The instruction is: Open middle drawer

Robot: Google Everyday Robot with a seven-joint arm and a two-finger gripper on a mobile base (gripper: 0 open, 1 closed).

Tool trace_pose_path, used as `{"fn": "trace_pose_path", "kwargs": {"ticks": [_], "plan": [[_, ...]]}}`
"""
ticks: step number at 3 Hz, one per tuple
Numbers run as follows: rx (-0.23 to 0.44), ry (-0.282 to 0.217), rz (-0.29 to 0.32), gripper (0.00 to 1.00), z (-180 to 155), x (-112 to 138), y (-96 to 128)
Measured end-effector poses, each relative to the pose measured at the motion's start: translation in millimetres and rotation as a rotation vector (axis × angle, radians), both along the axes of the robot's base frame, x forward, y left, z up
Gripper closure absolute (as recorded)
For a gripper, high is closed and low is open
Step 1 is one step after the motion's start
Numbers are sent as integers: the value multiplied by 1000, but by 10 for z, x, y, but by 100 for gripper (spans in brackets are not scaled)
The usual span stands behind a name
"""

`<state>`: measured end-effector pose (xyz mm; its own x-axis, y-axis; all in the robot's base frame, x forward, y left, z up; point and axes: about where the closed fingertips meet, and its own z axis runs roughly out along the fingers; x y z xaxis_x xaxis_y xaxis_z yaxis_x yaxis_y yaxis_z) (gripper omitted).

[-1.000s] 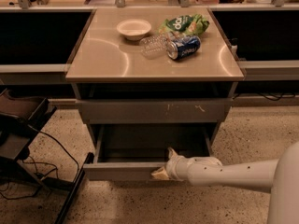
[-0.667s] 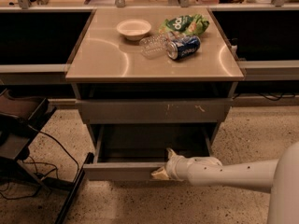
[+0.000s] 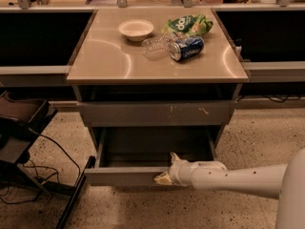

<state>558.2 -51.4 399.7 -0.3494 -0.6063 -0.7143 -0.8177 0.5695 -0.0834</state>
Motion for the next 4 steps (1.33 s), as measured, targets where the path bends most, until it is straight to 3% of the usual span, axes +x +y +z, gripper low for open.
{"fn": "trace_pose_path", "kwargs": {"ticks": [1, 4], "plan": [[1, 28, -17, 100, -107, -209, -117], [-1, 24, -6, 100, -22, -216, -69]]}}
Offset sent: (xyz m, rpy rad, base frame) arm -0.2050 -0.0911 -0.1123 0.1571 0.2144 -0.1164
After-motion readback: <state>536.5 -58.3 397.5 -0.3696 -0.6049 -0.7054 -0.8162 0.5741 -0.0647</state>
